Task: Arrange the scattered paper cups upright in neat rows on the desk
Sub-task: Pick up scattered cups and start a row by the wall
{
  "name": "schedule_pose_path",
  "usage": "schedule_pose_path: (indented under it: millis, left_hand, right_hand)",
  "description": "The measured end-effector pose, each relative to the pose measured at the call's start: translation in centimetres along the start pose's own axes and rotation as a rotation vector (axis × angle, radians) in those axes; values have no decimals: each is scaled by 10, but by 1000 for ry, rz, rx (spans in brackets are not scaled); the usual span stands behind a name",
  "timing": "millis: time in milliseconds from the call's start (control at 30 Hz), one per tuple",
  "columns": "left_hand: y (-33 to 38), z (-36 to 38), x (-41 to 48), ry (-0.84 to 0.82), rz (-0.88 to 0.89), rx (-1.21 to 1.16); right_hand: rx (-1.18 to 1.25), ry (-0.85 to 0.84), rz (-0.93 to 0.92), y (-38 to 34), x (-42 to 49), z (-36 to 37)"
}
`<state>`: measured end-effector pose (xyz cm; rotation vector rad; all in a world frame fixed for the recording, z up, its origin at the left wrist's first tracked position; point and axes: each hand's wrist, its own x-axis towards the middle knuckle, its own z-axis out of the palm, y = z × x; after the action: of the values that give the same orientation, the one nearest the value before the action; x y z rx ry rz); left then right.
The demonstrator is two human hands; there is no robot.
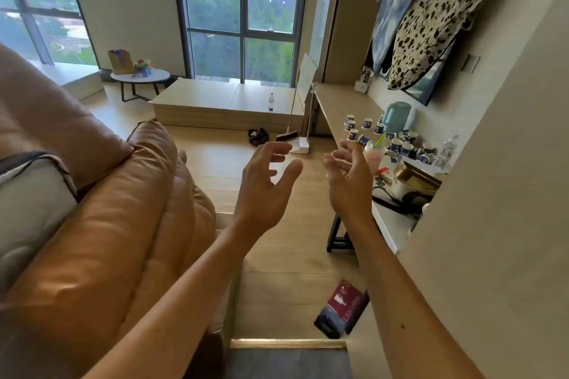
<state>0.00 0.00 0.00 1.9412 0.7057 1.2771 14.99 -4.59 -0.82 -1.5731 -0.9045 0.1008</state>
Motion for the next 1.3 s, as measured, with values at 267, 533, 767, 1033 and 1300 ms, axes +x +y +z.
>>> schedule_pose_path:
  millis: [267,533,767,1033,1300]
  left_hand:
    - [-65,19,90,-64,-67,-97]
    - [-124,46,153,-191,-137,-178]
    - [-181,92,205,-190,-218,-200]
    - [-230,159,293,-118,-249,-166]
    - [-281,198,376,-41,-305,-160]
  right_hand:
    - [26,5,120,44,74,51]
    - [129,24,241,93,137,84]
    - [153,39,269,156,205,98]
    - [174,-26,287,227,319,117]
    - [183,-82,324,277,416,143]
